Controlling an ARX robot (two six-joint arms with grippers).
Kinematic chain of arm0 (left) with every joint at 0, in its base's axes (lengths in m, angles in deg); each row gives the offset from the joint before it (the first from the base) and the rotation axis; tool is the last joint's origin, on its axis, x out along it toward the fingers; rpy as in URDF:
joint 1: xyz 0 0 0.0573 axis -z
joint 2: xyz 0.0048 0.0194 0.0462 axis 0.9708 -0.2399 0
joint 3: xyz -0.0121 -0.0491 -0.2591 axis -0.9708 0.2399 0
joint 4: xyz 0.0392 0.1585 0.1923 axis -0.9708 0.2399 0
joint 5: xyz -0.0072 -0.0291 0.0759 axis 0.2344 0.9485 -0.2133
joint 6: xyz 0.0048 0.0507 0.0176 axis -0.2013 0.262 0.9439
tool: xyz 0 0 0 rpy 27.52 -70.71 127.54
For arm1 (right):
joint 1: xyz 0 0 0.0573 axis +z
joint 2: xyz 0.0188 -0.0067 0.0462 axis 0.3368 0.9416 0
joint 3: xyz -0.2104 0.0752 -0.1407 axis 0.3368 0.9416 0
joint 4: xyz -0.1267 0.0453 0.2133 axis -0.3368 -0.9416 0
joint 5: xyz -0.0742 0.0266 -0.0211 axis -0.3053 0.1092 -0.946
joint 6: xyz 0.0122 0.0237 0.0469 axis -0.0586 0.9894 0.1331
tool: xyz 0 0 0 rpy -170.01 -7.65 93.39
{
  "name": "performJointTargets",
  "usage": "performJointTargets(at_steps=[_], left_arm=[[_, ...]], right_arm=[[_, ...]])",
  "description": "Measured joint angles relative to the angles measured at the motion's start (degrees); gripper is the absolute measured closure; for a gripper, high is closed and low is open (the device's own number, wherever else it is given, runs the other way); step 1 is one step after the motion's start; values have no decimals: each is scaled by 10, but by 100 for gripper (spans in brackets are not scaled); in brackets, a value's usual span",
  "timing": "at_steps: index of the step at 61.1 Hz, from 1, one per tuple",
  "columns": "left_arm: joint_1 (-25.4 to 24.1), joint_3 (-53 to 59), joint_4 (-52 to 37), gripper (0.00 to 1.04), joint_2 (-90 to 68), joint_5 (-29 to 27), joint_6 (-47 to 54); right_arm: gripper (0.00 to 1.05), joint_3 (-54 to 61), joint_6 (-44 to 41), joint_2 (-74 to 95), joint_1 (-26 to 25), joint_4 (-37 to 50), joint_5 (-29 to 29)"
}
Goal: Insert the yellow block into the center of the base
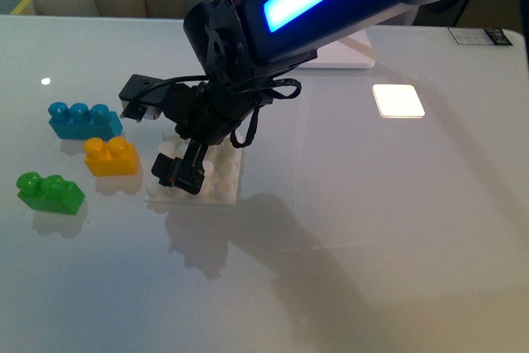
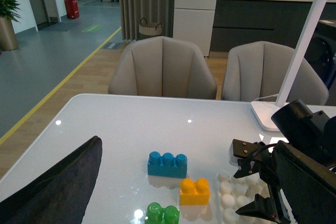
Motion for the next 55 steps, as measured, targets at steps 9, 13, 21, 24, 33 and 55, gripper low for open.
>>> performJointTargets(at_steps=[9, 13, 21, 24, 33, 55], left_arm=[[0, 0, 0, 7, 0, 0, 0], [0, 0, 0, 7, 0, 0, 0], [0, 0, 0, 7, 0, 0, 0], [0, 0, 0, 7, 0, 0, 0], [0, 0, 0, 7, 0, 0, 0], [0, 0, 0, 7, 0, 0, 0]], right_arm=[[9, 16, 9, -24, 0, 24, 7], [9, 32, 24, -42, 0, 52, 17], [9, 119, 131, -111, -3, 205, 52], [9, 171, 188, -152, -8, 282, 62], [9, 338, 287, -268, -33, 439, 32], [10, 653, 479, -480, -123, 738, -102]])
